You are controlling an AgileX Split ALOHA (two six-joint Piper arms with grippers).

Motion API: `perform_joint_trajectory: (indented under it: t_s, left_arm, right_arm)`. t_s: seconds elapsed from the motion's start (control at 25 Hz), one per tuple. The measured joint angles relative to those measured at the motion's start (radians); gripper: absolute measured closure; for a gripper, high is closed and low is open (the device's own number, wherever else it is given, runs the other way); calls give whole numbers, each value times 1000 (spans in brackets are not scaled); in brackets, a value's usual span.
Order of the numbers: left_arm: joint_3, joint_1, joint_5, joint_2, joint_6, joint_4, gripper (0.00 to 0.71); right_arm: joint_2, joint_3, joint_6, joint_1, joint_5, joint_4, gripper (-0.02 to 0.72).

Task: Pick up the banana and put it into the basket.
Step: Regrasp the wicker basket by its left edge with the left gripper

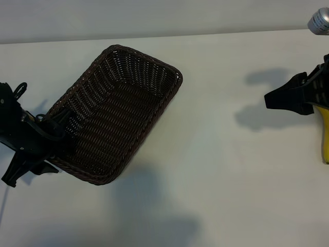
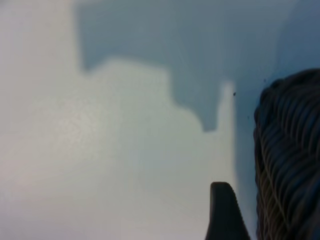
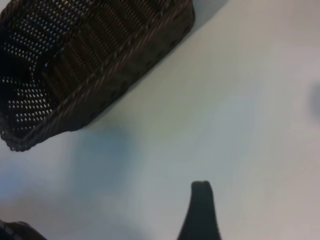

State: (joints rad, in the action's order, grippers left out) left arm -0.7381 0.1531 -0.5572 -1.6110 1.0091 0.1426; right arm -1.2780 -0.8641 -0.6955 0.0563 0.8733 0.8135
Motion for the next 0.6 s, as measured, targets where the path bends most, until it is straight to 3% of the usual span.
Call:
perform_joint_trajectory:
  t_s: [0.32,0.6]
  left_arm:
    - [0,0,32,-48,0,1,298]
    - [0,0,46,-48,0,9,483]
  right_arm:
    - [0,0,0,0,5,0,119]
    - [0,0,0,0,8,0,119]
